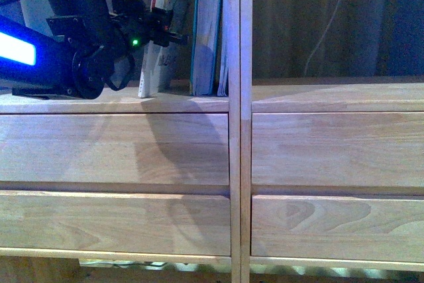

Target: Organize books on shelf

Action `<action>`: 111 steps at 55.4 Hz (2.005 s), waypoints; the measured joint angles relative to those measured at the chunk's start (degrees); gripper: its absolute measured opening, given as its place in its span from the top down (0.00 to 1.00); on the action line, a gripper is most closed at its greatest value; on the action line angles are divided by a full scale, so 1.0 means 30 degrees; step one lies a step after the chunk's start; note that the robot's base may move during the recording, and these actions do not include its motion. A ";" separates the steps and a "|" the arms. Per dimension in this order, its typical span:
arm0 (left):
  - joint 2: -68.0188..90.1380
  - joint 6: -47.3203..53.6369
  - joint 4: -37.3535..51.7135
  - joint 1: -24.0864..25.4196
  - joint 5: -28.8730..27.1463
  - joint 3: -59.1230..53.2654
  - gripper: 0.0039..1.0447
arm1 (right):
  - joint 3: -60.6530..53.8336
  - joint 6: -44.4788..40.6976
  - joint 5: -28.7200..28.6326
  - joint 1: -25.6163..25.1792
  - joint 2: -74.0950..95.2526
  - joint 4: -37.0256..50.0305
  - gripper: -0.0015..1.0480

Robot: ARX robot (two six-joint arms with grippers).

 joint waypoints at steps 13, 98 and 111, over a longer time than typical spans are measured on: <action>-0.0087 0.0255 0.0386 -0.0131 0.0291 -0.1115 0.40 | 0.0000 0.0007 0.0000 0.0000 -0.0007 0.0000 0.06; -2.8101 -0.4116 -0.2943 0.2062 -0.8058 -3.3718 0.71 | 0.0000 0.0000 0.0007 0.0000 -0.0015 0.0000 0.07; -3.0826 -0.4218 -0.2106 0.3657 -0.6703 -3.7368 0.98 | 0.0000 0.0000 0.0007 0.0000 -0.0015 0.0000 0.07</action>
